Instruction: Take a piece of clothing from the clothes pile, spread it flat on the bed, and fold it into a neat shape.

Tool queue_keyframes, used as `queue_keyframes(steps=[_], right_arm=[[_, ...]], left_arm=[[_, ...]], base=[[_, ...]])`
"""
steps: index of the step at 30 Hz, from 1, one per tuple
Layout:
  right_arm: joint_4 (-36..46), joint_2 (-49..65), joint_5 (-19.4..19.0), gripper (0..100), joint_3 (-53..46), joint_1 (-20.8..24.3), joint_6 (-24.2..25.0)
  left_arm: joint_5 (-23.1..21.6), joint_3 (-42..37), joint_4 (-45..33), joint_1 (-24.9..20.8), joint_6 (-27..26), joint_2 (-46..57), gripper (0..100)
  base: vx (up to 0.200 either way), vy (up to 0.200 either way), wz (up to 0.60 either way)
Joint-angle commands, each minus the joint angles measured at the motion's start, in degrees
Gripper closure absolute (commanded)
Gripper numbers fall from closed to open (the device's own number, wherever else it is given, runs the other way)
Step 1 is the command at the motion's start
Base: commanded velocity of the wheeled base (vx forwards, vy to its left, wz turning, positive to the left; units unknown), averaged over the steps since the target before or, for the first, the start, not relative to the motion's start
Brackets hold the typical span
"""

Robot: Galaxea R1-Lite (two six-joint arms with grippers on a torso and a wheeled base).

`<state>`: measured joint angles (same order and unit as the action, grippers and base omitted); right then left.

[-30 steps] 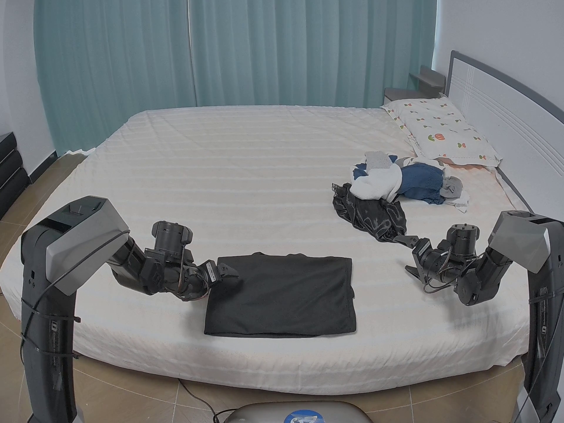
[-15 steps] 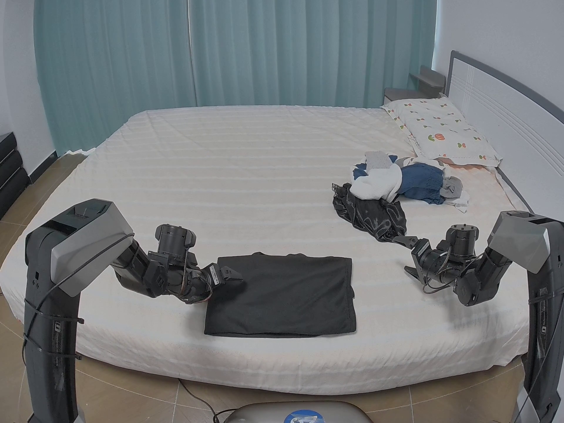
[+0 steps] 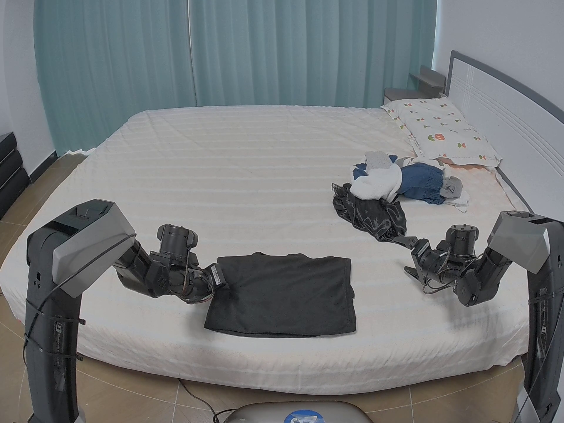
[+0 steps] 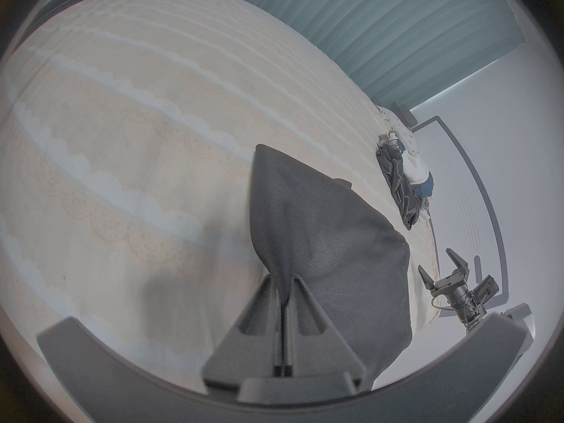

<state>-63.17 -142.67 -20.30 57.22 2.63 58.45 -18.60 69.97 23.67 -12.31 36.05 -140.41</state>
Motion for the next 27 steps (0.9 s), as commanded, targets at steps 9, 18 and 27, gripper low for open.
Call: queue_keyframes(steps=[9, 18, 27], right_arm=[[-0.02, -0.16, 0.08, 0, -0.01, 0.00, -0.18], [-0.02, -0.42, 0.17, 0, -0.01, 0.00, -0.18], [-0.02, -0.42, 0.17, 0, -0.01, 0.00, -0.27]], left_arm=[[1.64, -0.10, -0.03, 0.36, 1.31, 0.84, 100], [2.69, -0.19, 0.06, 0.36, 1.48, 0.75, 100], [3.13, -0.54, -0.03, 0.71, 1.66, 1.19, 100]], base=[[0.000, 0.000, 0.00], [0.000, 0.156, 0.00], [0.000, 0.200, 0.00]])
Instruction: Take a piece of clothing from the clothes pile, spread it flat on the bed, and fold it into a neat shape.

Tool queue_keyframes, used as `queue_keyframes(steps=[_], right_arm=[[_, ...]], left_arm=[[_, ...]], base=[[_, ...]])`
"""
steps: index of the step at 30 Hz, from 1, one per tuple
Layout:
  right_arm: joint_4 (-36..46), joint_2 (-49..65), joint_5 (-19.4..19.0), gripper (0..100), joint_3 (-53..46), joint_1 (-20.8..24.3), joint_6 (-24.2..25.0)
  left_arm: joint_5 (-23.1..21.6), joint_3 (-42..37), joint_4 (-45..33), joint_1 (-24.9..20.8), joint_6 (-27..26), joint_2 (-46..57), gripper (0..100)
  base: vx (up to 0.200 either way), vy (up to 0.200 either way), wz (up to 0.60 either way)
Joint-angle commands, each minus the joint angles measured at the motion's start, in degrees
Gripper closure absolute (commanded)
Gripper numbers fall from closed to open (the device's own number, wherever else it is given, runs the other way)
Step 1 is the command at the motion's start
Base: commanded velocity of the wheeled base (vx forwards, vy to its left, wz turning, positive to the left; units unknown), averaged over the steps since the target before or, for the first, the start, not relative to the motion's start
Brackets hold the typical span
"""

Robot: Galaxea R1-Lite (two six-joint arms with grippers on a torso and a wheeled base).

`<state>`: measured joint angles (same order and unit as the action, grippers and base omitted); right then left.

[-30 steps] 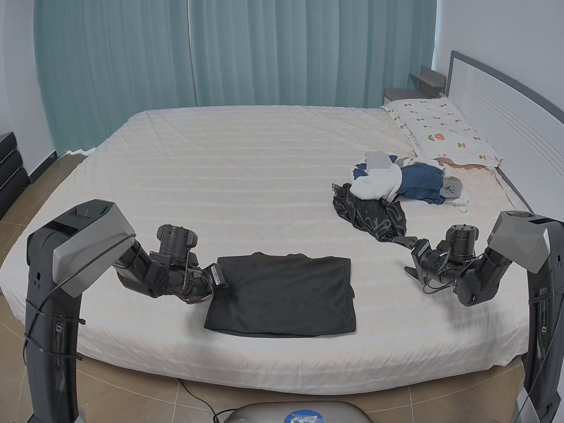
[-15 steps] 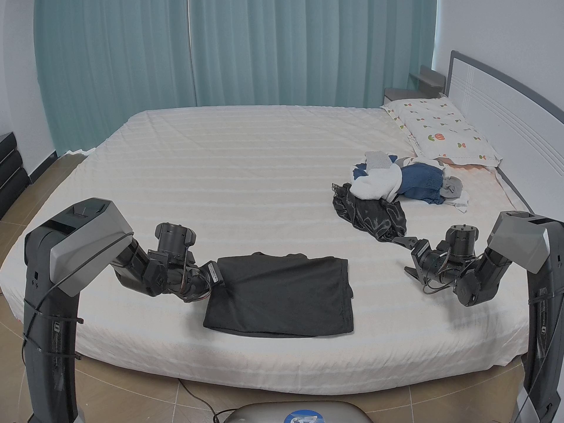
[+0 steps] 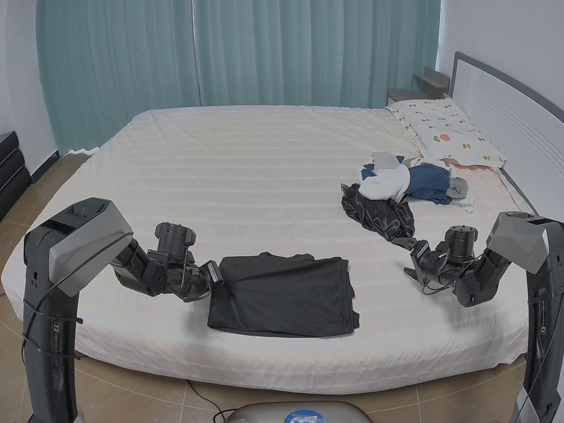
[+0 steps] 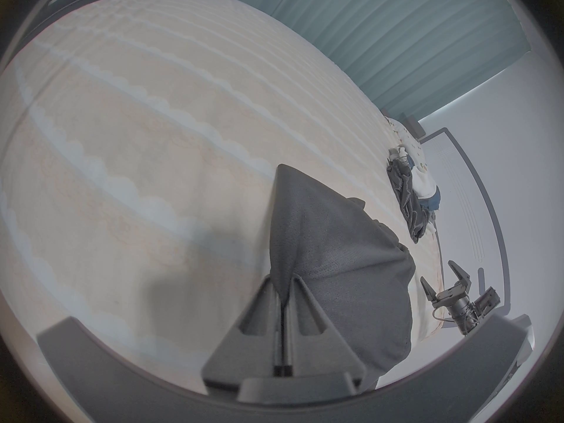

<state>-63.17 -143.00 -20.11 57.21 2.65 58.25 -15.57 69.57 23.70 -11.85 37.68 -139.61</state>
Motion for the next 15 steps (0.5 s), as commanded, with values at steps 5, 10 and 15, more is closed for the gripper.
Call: queue_keyframes(steps=[5, 10, 15], right_arm=[[-0.02, -0.18, -0.01, 0, 0.01, -0.01, -0.06], [-0.02, -0.18, -0.01, 0, 0.01, -0.01, -0.06], [-0.02, -0.18, -0.01, 0, 0.01, -0.01, -0.06]], left_arm=[[0.45, -0.31, -0.06, 0.42, 0.11, 0.83, 100], [0.54, -0.40, -0.06, 0.78, 0.64, 0.92, 100], [0.54, -0.67, -0.06, 0.78, 1.52, 1.09, 100]], base=[[0.000, 0.200, 0.00], [0.000, 0.200, 0.00], [0.000, 0.200, 0.00]])
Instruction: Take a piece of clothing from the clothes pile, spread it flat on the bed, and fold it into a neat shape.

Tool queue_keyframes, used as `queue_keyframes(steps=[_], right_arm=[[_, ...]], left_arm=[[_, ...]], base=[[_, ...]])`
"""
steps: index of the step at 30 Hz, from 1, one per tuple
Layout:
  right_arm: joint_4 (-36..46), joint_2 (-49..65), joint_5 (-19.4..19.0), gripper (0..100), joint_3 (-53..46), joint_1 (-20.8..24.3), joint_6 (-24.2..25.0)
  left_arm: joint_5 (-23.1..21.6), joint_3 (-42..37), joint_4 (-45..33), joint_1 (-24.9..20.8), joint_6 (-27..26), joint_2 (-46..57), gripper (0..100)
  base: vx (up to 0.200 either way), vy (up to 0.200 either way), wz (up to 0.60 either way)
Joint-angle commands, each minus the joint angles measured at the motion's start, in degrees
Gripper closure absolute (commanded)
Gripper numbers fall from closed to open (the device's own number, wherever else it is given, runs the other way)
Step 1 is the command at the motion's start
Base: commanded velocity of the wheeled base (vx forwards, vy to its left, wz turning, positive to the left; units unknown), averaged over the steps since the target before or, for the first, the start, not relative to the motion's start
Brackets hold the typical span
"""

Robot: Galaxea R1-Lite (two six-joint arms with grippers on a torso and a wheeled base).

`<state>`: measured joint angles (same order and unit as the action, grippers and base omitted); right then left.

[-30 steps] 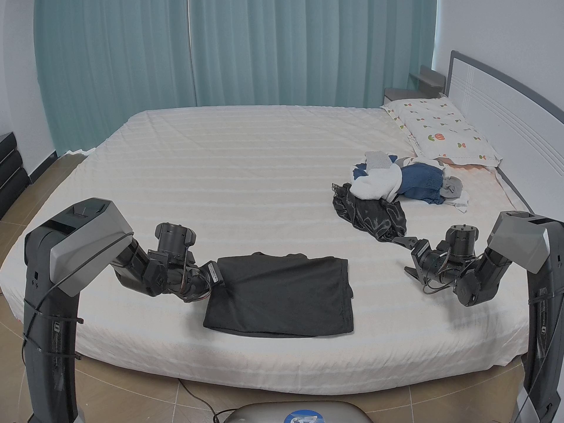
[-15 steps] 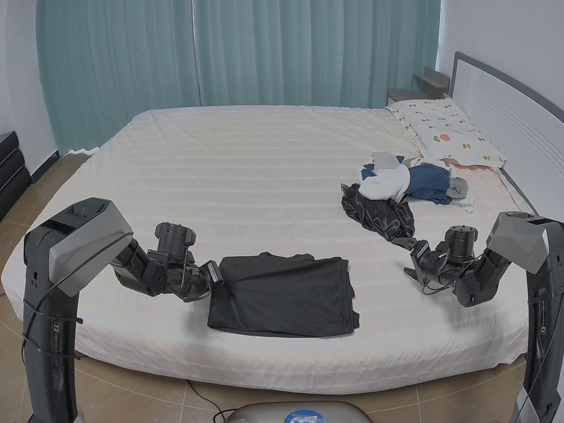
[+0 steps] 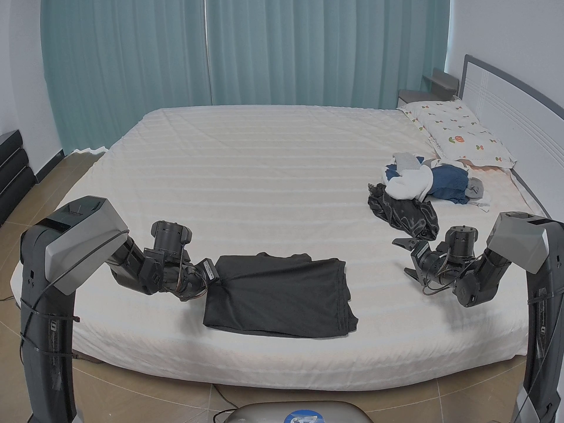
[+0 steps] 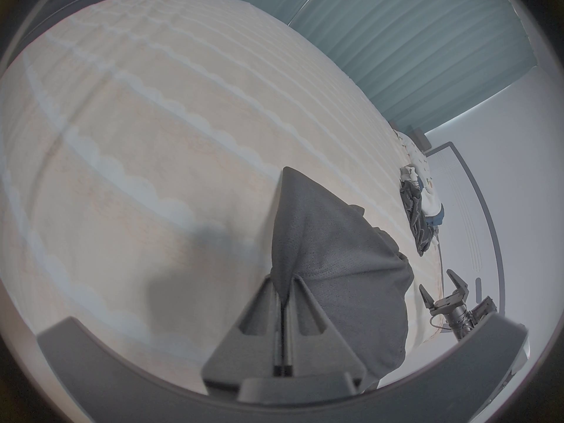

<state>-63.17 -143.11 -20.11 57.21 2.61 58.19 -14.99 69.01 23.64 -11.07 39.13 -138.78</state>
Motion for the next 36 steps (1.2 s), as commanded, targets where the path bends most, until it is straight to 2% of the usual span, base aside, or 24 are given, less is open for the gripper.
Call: queue_keyframes(steps=[1, 29, 36], right_arm=[[-0.02, -0.07, -0.01, 0, 0.01, 0.03, 0.00], [-0.02, -0.07, -0.01, 0, 0.01, 0.03, 0.00], [-0.02, -0.07, -0.01, 0, 0.01, 0.03, -0.09]], left_arm=[[-0.03, -0.10, 0.01, 0.08, 0.07, 0.26, 100], [1.37, -3.53, 0.09, -0.18, 0.07, 1.84, 100], [1.55, -3.62, 0.18, -0.27, -0.20, 1.49, 100]], base=[[0.000, 0.200, 0.00], [0.000, 0.200, 0.00], [0.000, 0.000, 0.00]])
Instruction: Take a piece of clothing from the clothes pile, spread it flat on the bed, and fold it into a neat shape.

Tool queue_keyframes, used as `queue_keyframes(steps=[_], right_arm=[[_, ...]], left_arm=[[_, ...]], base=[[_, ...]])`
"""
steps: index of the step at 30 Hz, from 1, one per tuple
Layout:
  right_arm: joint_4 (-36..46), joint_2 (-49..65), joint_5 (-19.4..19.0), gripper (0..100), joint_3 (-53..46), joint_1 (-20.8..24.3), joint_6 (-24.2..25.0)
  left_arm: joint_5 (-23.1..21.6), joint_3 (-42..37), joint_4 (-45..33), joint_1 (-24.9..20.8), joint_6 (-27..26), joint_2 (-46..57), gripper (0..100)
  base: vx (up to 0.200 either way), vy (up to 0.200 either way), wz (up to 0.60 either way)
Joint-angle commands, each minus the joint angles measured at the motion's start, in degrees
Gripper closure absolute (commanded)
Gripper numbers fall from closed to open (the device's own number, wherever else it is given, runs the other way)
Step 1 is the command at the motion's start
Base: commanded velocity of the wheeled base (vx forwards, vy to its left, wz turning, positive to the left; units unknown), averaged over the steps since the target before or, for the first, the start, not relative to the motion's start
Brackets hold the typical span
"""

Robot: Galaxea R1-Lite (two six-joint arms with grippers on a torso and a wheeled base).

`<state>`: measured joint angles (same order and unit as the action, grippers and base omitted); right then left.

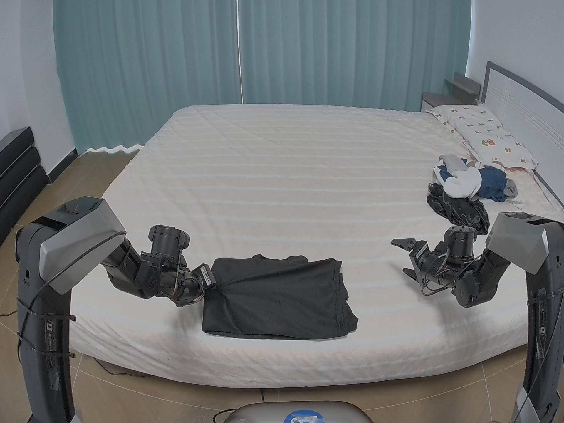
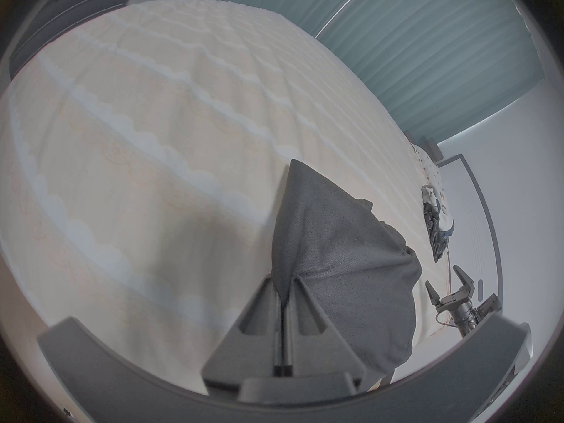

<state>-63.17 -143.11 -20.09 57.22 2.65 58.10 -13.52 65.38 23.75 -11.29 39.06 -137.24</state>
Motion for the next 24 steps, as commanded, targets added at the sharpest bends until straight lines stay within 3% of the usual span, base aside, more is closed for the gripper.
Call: queue_keyframes(steps=[1, 12, 13, 21, 24], right_arm=[[-0.02, -0.07, -0.04, 0, -0.01, -0.01, 0.00], [-0.02, -0.07, -0.04, 0, -0.01, -0.01, 0.00], [-0.02, -0.07, -0.04, 0, -0.01, -0.01, 0.00], [-0.02, -0.16, -0.04, 0, -0.01, 0.08, 0.00], [-0.02, -0.16, 0.05, 0, -0.01, 0.08, -0.09]], left_arm=[[0.07, 0.10, 0.07, -0.05, -0.12, -0.04, 100], [0.07, -0.08, 0.07, -0.14, -0.30, -0.04, 100], [0.07, -0.16, 0.07, -0.23, -0.39, -0.04, 0], [0.25, 4.58, 0.07, -0.14, 0.93, -0.13, 0], [2.18, 10.03, 0.07, -0.05, 5.77, -1.80, 0]], base=[[0.000, 0.000, 0.00], [0.000, 0.000, 0.00], [0.000, 0.000, 0.00], [0.000, 0.000, 0.00], [0.000, 0.000, 0.00]])
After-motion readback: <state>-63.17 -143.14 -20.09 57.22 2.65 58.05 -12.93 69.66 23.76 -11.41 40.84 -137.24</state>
